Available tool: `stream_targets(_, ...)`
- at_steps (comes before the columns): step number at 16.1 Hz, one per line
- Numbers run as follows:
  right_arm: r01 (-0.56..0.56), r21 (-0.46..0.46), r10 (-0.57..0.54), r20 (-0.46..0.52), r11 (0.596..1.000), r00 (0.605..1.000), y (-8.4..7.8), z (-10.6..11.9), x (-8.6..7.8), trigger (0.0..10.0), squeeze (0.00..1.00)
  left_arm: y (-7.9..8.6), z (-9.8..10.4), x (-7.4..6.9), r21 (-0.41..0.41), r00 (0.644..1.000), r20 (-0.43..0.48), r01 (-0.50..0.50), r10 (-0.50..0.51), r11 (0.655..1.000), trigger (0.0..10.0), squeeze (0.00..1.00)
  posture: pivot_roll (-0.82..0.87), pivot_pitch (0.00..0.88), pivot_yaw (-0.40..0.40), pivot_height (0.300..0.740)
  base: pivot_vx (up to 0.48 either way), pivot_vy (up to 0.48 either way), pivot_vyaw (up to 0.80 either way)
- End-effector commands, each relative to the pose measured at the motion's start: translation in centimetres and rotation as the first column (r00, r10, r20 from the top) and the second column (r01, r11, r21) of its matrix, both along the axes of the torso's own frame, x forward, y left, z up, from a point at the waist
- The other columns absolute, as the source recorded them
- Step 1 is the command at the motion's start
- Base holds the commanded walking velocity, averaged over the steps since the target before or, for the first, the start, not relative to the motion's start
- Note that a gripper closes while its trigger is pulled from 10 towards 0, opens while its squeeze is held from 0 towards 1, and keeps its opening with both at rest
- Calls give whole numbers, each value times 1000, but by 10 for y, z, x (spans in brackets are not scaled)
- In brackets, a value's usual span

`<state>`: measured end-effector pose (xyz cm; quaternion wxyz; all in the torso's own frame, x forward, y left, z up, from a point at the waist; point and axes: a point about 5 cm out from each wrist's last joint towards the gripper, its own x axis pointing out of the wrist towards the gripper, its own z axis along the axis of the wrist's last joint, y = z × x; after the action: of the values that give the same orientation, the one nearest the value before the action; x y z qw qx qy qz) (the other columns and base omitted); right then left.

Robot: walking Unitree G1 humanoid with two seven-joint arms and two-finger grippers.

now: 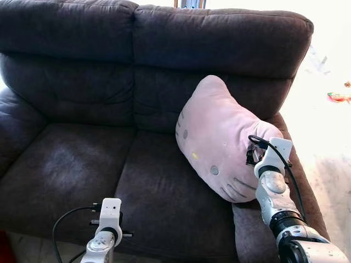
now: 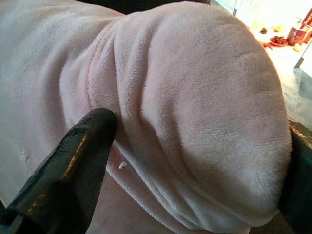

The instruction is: Move the pillow to the sofa from floor

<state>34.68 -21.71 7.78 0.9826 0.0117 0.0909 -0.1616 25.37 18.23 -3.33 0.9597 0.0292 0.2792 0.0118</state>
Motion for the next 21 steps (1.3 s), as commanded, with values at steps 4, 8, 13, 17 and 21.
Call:
stream_targets(4,46,-97,-46,2,994,999,-4,2,-1,10000,1000,2,-1,-2,8,1000,-5,-6,6,1000,10000,0,76,122,-37,740,0,0,0)
stream_targets(8,81,-119,-66,125,990,990,-7,21,4,10000,0,2,-1,-1,8,1000,-2,-6,6,1000,10000,0,75,120,-36,740,0,0,0)
stream_targets(13,19,-47,-9,218,999,976,7,39,13,10000,0,2,0,0,8,1000,1,-3,3,1000,10000,0,74,108,-31,740,0,0,0)
stream_targets(17,5,-21,0,255,1000,967,10,47,17,10000,1000,2,0,0,7,1000,5,-4,4,1000,10000,0,79,99,-32,740,0,0,0)
stream_targets(21,2,-66,21,345,998,939,13,71,23,10000,1000,3,2,2,7,1000,14,-10,10,1000,10000,0,74,105,-31,740,0,0,0)
